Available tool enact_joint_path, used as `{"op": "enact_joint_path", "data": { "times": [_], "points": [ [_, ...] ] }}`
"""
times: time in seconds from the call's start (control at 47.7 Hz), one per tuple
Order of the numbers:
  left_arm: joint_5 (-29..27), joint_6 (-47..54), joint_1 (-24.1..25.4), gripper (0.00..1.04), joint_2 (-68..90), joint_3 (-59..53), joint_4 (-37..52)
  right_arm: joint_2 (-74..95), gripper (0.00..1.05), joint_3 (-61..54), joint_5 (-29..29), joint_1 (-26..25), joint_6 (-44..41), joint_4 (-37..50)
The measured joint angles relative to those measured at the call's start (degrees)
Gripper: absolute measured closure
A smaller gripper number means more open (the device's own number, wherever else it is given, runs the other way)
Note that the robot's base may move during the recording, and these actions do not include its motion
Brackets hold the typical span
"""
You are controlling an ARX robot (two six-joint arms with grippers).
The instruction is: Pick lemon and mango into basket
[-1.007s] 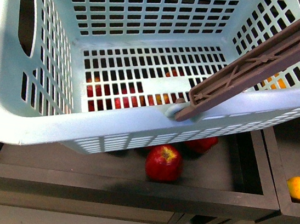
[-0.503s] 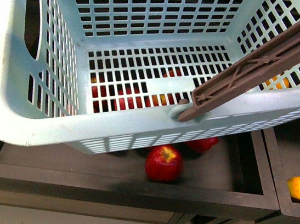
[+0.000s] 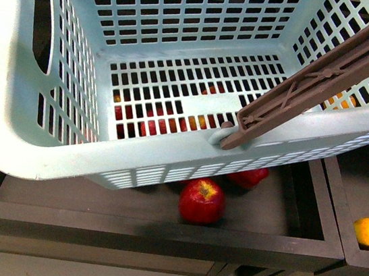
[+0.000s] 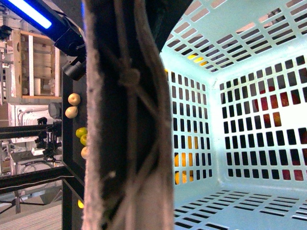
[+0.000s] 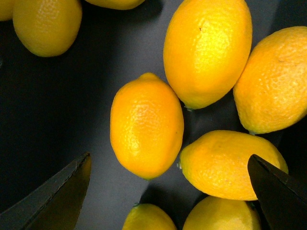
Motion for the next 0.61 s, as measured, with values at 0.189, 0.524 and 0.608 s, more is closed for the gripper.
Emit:
{"op": "enact_joint_path", "data": {
  "times": [0.189,0.524,0.608],
  "points": [
    [0.0,0.0,0.0,1.00,0.0,0.0,0.0,4.8,0.09,5.0,0.2,0.9,0.7,-1.9],
    [0.0,0.0,0.0,1.00,0.0,0.0,0.0,8.7,0.09,11.1,0.2,2.6,2.2,-4.0],
    [0.0,0.0,0.0,1.00,0.0,0.0,0.0,9.7,0.09,12.7,0.3,3.0,2.4,-4.5]
  ]
}}
